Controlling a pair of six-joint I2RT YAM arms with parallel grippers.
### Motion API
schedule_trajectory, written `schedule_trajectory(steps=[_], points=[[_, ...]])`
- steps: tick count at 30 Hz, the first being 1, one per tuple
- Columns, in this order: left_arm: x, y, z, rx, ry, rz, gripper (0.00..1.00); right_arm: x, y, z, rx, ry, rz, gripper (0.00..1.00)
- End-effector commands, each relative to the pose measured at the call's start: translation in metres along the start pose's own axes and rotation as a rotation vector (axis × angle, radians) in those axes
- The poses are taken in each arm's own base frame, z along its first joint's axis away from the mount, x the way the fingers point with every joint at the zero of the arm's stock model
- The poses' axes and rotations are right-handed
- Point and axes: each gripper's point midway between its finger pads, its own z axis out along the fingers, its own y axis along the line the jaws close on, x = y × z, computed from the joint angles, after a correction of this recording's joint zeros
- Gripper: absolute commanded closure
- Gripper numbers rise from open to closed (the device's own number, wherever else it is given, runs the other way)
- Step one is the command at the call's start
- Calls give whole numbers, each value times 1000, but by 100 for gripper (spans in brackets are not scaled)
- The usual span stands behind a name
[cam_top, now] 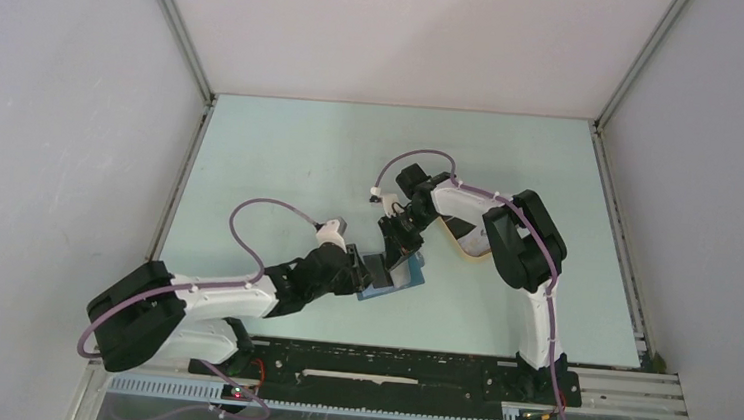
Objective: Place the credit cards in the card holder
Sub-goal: Turn over the card slot in the card holder.
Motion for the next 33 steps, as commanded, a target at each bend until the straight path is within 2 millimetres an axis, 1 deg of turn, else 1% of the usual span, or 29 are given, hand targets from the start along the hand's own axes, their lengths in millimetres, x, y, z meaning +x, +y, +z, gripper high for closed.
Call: schedule_trajectory(steps=[1, 7, 13, 19, 28, 33], points=[[-17, -16, 5, 37, -51, 3, 57, -4, 0, 5, 0, 10, -21, 76], [-18, -26, 9, 64, -44, 3, 58, -4, 0, 5, 0, 10, -20, 76], [-18, -29, 13, 73, -40, 0, 59, -5, 1, 5, -3, 8, -22, 76], [-17, -34, 16, 83, -32, 0, 67, -5, 4, 3, -16, 6, -27, 76], [-14, -30, 20, 69, -21, 3, 71, -10, 23, -9, -123, -27, -39, 74], [-13, -30, 21, 68, -16, 3, 71, -10, 27, -10, -169, -27, -25, 73]])
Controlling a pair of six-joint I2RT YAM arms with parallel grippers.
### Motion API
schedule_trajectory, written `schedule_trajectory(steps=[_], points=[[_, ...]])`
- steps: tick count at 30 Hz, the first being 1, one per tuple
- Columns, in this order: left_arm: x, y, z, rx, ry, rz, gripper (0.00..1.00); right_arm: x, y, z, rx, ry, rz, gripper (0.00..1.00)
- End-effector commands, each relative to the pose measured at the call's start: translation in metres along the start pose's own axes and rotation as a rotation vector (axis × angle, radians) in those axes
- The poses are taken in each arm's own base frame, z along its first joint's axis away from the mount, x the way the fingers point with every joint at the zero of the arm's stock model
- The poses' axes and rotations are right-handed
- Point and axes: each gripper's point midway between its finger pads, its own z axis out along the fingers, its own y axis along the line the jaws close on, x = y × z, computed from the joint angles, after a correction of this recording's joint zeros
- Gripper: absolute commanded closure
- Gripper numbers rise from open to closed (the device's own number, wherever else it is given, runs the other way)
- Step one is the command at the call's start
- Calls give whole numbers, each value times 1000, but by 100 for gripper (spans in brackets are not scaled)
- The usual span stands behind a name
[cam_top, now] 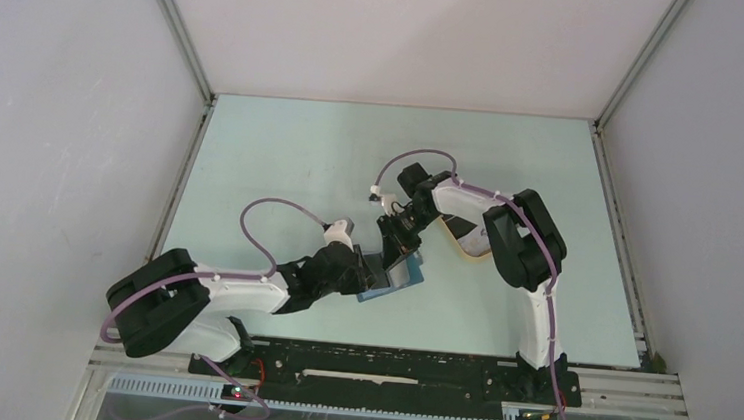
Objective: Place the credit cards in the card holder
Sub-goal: Turn over the card slot in the card holder.
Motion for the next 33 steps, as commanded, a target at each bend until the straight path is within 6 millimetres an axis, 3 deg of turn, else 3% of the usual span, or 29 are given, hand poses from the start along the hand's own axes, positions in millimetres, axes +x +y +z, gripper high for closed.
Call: schedule_trajectory(steps=[1, 10, 17, 24, 33], points=[[-22, -28, 2, 67, -47, 2, 71, -8, 14, -6, -74, -20, -21, 73], [-22, -29, 3, 68, -46, 2, 72, -9, 13, -7, -73, -25, -18, 72], [-23, -29, 2, 70, -41, -3, 94, -13, 13, -14, -47, -42, -39, 71], [-22, -26, 1, 65, -32, -18, 94, -22, 19, -41, -39, -109, -84, 60], [-22, -29, 5, 63, -4, -23, 87, -29, 28, -67, -39, -176, -119, 60]])
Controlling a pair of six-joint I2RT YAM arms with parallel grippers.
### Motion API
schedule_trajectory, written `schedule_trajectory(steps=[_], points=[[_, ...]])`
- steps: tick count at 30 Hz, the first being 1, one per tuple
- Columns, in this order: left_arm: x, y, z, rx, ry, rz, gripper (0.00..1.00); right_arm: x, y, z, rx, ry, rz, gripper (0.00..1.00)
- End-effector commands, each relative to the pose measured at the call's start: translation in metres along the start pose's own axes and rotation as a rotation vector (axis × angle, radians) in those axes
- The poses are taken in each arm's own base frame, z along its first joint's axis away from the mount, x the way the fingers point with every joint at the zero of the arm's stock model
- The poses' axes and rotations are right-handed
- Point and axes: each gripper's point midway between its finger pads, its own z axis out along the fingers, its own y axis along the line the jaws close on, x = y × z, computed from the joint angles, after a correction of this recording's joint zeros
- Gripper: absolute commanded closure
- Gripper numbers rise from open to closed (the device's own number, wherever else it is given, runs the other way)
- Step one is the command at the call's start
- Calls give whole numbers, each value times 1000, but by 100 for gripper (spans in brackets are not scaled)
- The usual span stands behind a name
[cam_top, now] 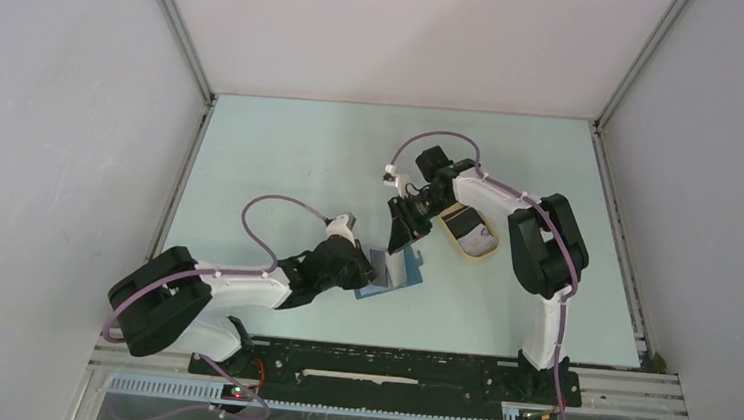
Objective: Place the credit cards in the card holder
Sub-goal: Turn over the card slot in the card holder.
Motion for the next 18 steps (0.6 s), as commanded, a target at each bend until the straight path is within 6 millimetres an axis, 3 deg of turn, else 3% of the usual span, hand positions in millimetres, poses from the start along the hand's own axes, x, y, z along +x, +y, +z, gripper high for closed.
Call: schedule_trajectory(steps=[1, 7, 18], points=[[-12, -20, 4, 33, -4, 0, 84, -16, 19, -23, -19, -67, -76, 60], [-16, -28, 5, 43, 0, -1, 67, -17, 21, -30, -21, -84, -80, 60], [-22, -60, 13, 124, 32, 16, 60, -22, 23, -44, -15, -119, -83, 60]])
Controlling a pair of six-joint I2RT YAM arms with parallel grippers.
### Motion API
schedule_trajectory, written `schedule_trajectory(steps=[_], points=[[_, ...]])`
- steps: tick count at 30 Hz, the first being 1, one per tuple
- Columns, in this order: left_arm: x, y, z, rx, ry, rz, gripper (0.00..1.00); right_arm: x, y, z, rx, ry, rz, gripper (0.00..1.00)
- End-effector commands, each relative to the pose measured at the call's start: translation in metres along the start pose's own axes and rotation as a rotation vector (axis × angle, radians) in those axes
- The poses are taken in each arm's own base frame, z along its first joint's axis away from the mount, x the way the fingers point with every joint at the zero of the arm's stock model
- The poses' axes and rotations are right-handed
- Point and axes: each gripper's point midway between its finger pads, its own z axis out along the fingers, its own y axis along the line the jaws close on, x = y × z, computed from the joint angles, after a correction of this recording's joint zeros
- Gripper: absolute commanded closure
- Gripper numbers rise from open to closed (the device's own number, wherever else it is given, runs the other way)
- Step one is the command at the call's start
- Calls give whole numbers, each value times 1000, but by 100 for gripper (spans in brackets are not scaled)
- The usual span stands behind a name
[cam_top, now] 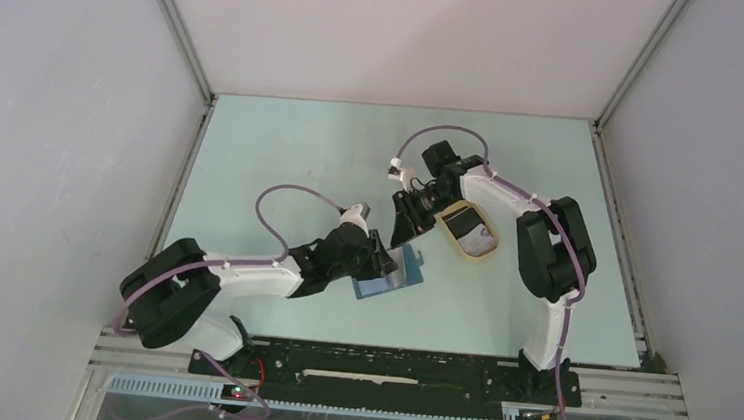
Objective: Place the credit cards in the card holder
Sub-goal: Turn over the card slot in the card holder.
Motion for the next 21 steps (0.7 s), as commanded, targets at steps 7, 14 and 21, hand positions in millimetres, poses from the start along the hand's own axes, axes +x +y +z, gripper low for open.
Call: schedule_trajectory(steps=[7, 14, 21], points=[[-8, -39, 17, 120, 34, 30, 57, -18, 14, -38, 4, -103, -58, 60], [-8, -51, 23, 173, 43, 52, 55, -25, 11, -66, 58, -171, -93, 60], [-4, -61, 30, 226, 67, 88, 48, -27, 22, -101, 92, -250, -190, 60]])
